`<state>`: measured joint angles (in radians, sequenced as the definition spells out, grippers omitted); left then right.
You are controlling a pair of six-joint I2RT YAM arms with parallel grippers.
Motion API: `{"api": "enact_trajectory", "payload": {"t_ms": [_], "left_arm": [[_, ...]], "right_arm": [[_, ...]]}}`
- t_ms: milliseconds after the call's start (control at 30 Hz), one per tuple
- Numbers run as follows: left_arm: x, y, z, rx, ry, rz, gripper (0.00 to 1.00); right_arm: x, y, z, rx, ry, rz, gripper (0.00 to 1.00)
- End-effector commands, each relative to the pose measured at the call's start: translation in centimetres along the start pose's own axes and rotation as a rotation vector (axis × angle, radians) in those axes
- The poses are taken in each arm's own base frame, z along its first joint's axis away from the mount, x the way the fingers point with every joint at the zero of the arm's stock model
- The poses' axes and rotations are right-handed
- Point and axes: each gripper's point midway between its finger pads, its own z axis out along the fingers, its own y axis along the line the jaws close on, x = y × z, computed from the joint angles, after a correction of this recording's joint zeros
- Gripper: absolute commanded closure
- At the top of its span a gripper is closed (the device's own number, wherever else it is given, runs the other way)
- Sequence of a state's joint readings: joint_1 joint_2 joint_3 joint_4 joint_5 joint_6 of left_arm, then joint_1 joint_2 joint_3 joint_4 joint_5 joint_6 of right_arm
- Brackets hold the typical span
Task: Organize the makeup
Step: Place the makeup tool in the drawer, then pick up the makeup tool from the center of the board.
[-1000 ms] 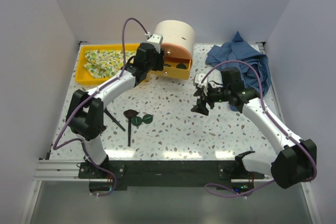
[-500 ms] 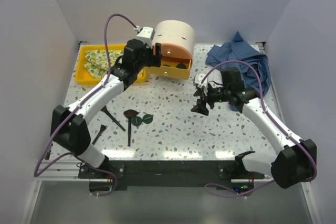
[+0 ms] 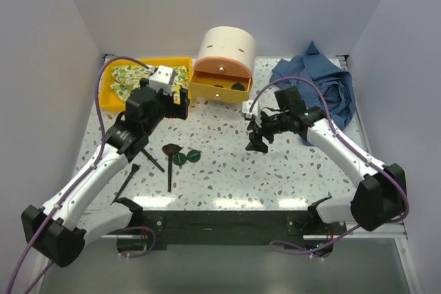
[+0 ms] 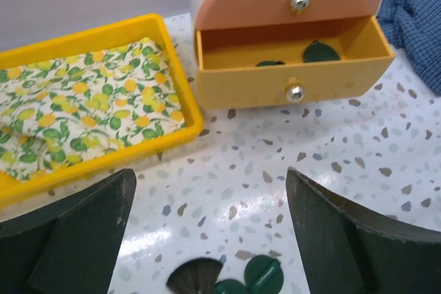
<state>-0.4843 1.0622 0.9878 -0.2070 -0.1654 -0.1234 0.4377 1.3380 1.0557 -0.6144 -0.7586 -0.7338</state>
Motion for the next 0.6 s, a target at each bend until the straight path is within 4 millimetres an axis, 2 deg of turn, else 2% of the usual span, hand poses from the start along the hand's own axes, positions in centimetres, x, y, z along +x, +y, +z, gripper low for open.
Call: {"api": "enact_trajectory", "payload": {"t_ms": [0, 33, 100, 133, 200, 233, 267, 333, 367, 433, 467, 533, 567], "left_arm": [[3.9, 3.1, -2.9, -0.116, 0.025, 0.057, 0.03], [5.6, 3.8, -3.1, -0.149, 0.050, 0.059, 0.03], [5.9, 4.5, -3.9, -0.180, 0.036, 0.054, 0.03], [6.1, 5.2, -4.2, -0.216, 0.043, 0.059, 0.03], [5.4, 5.8, -4.8, -0.252, 0.018, 0.054, 0.02], [5.1, 6.3, -5.0, -0.281, 0.008, 0.055, 0.02], [4.8, 6.7, -5.3, -0.297, -0.005, 0.050, 0.02], [4.9, 7.3, -5.8, -0.335, -0.011, 0.043, 0.02], [4.5, 7.5, -6.2, -0.345, -0.028, 0.036, 0.02], [4.1, 8.1, -6.7, -0.374, -0.053, 0.027, 0.02], [3.7, 8.2, -7.2, -0.381, -0.073, 0.021, 0.02], [3.4, 8.7, -7.7, -0.409, -0.095, 0.012, 0.01], [3.1, 8.9, -8.2, -0.415, -0.114, 0.005, 0.00]], "right_arm": [[-1.8, 1.0, 1.8, -0.045, 0.096, -0.133, 0.23], [-1.8, 1.0, 2.3, -0.044, 0.120, -0.145, 0.23], [-2.9, 1.9, 3.6, -0.079, 0.132, -0.181, 0.23], [-2.6, 2.4, 5.0, -0.101, 0.168, -0.180, 0.23], [-3.3, 2.6, 6.3, -0.108, 0.193, -0.193, 0.23], [-2.9, 3.5, 7.8, -0.142, 0.224, -0.201, 0.24], [-2.9, 3.4, 8.4, -0.129, 0.249, -0.209, 0.24], [-3.8, 3.9, 9.9, -0.138, 0.263, -0.219, 0.24], [-3.3, 3.9, 10.8, -0.145, 0.287, -0.209, 0.24], [-3.9, 4.2, 11.9, -0.141, 0.289, -0.202, 0.24], [-3.4, 4.2, 12.8, -0.145, 0.307, -0.193, 0.24], [-4.0, 4.0, 13.6, -0.117, 0.307, -0.192, 0.24], [-3.7, 4.0, 14.2, -0.115, 0.318, -0.184, 0.24]]}}
